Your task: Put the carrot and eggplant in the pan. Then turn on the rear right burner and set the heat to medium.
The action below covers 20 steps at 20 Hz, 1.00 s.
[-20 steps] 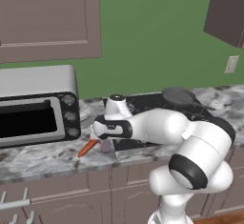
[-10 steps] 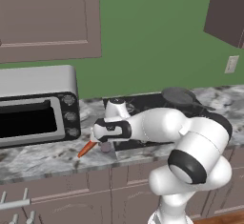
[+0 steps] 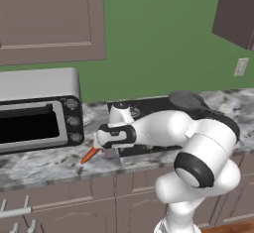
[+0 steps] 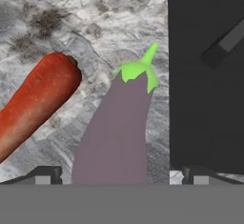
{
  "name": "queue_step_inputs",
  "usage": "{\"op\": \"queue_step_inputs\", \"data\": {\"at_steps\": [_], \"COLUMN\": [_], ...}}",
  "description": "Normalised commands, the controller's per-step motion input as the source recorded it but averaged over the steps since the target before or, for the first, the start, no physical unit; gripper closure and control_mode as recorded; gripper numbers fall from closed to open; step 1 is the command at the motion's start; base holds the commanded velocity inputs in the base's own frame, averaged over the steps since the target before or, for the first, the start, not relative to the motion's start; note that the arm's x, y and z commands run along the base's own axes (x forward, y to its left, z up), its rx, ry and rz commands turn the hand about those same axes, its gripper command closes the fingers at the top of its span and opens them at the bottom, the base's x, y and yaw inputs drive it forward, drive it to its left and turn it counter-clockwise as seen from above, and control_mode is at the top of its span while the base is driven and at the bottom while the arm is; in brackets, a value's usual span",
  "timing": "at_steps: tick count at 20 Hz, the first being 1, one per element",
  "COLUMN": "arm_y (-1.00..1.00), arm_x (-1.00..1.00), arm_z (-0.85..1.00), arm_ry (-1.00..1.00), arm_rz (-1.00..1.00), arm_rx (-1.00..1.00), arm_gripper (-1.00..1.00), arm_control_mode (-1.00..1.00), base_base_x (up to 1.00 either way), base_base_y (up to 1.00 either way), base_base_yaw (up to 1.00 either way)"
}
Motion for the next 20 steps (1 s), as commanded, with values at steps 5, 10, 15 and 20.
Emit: {"op": "queue_step_inputs", "data": {"at_steps": [5,10,15,20], "arm_y": [0.08,0.04,0.0,0.0], "arm_x": [0.02,0.0,0.0,0.0], "arm_z": [-0.03,-0.12,-0.15,-0.06], "arm_ry": [0.0,0.0,0.0,0.0], "arm_rz": [0.0,0.0,0.0,0.0], "arm_rx": [0.0,0.0,0.0,0.0], "arm_gripper": [-1.0,-1.0,-1.0,-1.0], "arm_control_mode": [-1.0,-1.0,-1.0,-1.0], "base_base_x": [0.0,0.0,0.0,0.0], "base_base_y": [0.0,0.0,0.0,0.0], "base_base_yaw": [0.0,0.0,0.0,0.0]}}
